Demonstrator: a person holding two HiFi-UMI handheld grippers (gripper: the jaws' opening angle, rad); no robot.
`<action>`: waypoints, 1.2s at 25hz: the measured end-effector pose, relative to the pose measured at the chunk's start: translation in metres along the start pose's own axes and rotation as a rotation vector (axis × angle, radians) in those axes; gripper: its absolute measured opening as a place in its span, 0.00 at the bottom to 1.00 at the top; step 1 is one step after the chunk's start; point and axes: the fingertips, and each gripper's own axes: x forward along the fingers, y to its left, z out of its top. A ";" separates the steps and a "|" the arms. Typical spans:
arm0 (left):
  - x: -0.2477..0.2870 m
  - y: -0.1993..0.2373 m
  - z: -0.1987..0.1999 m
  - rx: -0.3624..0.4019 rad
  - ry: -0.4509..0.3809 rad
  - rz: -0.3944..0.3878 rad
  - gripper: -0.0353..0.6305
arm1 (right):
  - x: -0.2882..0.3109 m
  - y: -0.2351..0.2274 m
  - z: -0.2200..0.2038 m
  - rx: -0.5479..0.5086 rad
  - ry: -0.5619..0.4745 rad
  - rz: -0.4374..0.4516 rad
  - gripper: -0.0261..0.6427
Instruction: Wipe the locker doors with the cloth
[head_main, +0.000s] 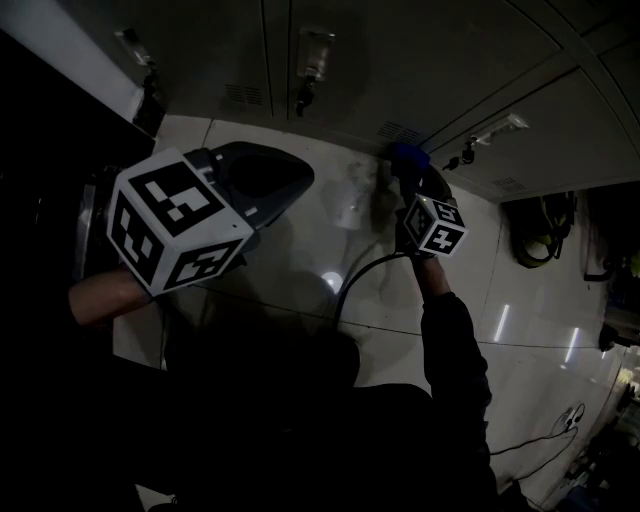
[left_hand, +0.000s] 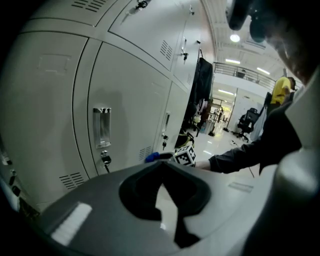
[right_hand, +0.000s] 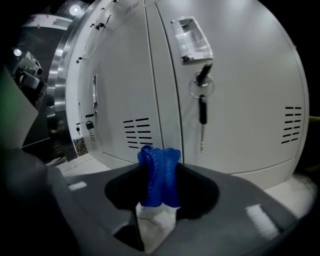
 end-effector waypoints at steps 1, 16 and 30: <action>0.000 -0.001 0.001 0.003 -0.001 -0.001 0.05 | -0.002 -0.004 0.000 0.003 0.000 -0.005 0.28; -0.006 0.000 -0.002 -0.048 -0.003 0.007 0.05 | -0.090 0.090 0.027 0.021 -0.117 0.210 0.27; -0.010 -0.003 0.000 -0.045 -0.010 0.007 0.05 | -0.125 0.126 0.046 0.049 -0.167 0.267 0.26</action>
